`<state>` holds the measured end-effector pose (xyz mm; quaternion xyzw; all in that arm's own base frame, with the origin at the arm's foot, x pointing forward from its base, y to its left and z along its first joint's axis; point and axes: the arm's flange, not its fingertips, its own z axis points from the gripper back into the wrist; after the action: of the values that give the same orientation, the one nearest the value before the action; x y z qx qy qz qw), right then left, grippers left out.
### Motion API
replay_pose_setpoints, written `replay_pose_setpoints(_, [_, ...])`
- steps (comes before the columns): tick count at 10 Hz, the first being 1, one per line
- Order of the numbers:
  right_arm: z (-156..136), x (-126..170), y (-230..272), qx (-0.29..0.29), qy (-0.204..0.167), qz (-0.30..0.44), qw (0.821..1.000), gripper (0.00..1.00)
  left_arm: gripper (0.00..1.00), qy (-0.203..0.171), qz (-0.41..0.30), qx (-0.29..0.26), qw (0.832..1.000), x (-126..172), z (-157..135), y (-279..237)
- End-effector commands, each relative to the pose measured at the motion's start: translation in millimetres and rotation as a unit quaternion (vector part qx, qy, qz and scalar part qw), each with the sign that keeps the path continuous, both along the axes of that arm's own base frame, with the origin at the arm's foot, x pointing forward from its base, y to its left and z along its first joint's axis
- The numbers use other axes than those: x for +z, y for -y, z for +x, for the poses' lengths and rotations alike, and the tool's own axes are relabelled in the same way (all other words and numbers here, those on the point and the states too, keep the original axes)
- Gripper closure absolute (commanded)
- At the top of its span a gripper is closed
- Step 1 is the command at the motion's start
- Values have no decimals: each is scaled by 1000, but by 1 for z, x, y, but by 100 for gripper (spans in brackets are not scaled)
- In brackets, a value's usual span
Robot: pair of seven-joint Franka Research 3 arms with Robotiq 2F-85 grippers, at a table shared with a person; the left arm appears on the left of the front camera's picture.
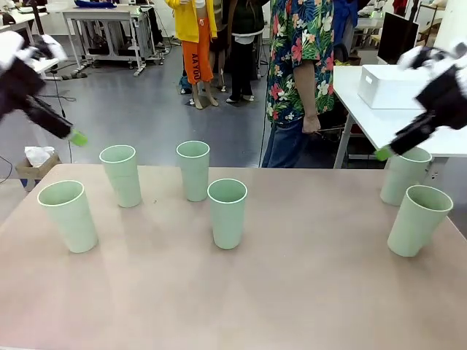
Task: Stack the cups and store them in the basket.
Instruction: Pick up two Reusable plastic cups , one in each hand.
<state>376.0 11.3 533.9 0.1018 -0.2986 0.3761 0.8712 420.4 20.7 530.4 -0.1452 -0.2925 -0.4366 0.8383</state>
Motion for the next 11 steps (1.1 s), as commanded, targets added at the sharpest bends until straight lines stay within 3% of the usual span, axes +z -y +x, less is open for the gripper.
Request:
replay_pose_setpoints(1, [1, -1, 61, 32, 19, 48, 998, 0, 0, 12, -22, -76, 997, -35, 56, -1])
replay_pose_setpoints(3, [-7, -12, 112, 35, 50, 77, 995, 0, 0, 35, -41, -113, 992, -28, 26, -23])
replay_pose_setpoints(5, [-11, -21, 150, 40, 72, 111, 990, 0, 0, 67, -81, -143, 984, -45, 0, -74])
replay_pose_setpoints(6, [-17, -27, 161, 36, 81, 125, 988, 0, 0, 73, -103, -125, 984, -39, -6, -79])
replay_pose_setpoints(7, [-19, -29, 160, 42, 85, 119, 988, 0, 0, 84, -87, -93, 988, -43, -30, -78])
replay_pose_setpoints(8, [-20, -24, 156, 20, 74, 104, 992, 0, 0, 66, -71, -125, 987, -38, 1, -70])
replay_pose_setpoints(11, [-20, -24, 156, 20, 74, 104, 992, 0, 0, 66, -71, -125, 987, -38, 1, -70])
